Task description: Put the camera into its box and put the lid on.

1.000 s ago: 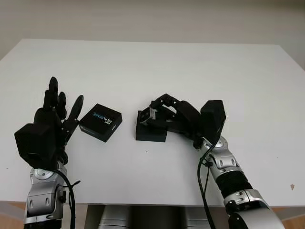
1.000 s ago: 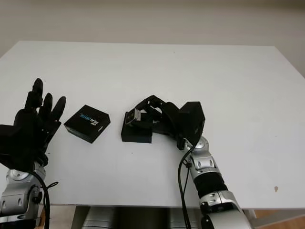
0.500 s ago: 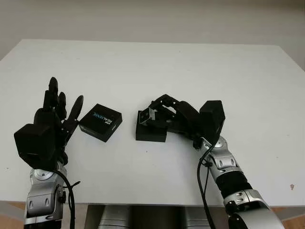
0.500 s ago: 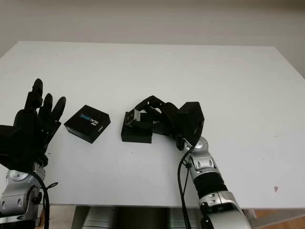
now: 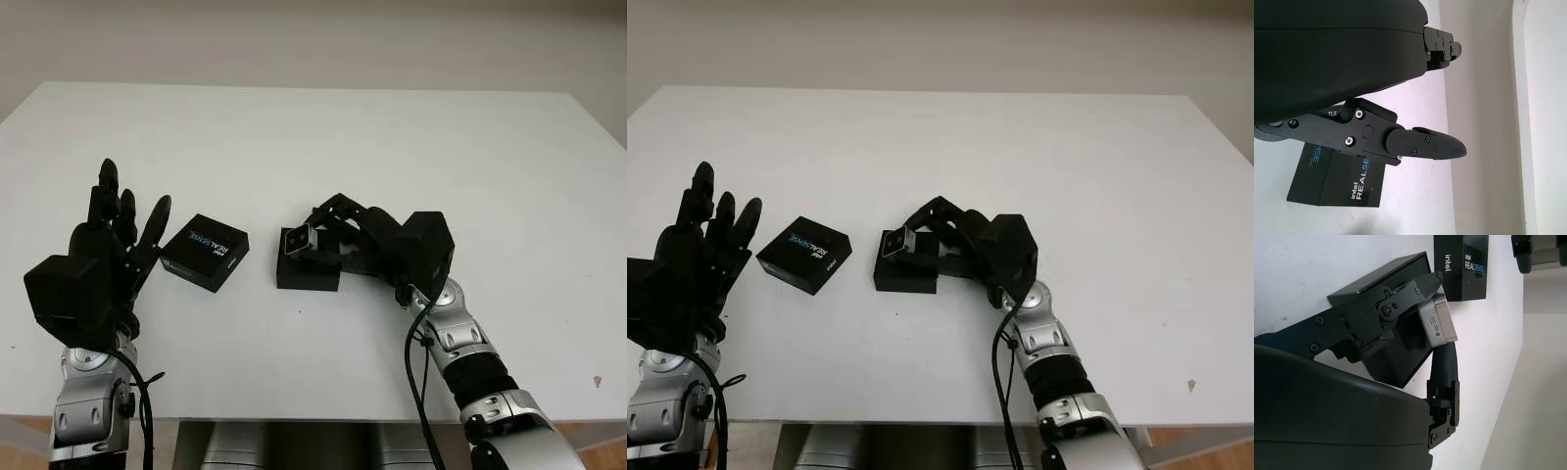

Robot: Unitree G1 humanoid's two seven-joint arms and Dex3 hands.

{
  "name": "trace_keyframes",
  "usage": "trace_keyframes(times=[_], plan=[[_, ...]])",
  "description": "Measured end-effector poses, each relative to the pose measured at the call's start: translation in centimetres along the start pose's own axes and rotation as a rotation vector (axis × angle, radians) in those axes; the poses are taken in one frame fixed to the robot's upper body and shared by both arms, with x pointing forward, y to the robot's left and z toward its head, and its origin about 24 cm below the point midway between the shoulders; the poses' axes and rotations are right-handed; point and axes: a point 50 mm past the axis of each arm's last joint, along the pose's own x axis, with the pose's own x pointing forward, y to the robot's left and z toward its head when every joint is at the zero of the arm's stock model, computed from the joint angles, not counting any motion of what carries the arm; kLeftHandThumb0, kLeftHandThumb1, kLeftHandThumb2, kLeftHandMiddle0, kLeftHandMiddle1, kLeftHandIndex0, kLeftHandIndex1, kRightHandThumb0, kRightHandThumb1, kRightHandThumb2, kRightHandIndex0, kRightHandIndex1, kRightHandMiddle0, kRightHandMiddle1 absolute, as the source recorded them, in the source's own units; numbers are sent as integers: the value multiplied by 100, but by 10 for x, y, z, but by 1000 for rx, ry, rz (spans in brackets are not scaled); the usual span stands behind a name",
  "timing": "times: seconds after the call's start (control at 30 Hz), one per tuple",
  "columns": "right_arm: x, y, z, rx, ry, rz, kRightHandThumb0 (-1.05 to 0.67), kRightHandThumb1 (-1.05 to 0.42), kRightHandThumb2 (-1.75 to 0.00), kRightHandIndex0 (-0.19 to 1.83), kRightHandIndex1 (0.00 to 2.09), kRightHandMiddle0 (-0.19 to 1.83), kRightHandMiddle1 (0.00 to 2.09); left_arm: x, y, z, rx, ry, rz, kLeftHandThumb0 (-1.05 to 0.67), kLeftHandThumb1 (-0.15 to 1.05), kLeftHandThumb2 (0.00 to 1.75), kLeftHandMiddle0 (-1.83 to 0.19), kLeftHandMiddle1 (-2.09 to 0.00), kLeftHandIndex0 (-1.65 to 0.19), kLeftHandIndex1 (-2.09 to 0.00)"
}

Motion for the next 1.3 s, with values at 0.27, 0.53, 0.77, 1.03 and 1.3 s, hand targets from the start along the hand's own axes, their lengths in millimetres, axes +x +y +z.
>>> trace_keyframes(times=[0.27, 0.53, 0.77, 1.03, 1.3], plan=[[-2, -1, -1, -58, -1, -7, -40, -91, -5, 25, 7, 33, 178, -1, 0, 1, 7, -3, 4, -50, 105, 22, -4, -6, 1, -5], [-3, 2, 0, -146, -9, -10, -42, -92, -5, 25, 7, 28, 176, -1, 0, 1, 7, -3, 4, -50, 105, 22, -3, -5, 2, -5], [-9, 4, 8, -310, -28, 26, -51, -92, -5, 13, 3, 5, 116, -2, -1, 2, -8, -5, 2, -49, 105, 19, -2, -5, 1, -5], [-15, 10, 23, -487, -68, 64, -58, -90, -5, -1, 3, 13, 51, -2, -1, 2, -2, -5, 3, -50, 105, 22, -5, -6, 0, -6], [-21, 12, 31, -566, -98, 49, -61, -90, -5, -9, 3, 8, 22, -2, -1, 2, 5, -6, 1, -49, 105, 22, -4, -5, 1, -6]])
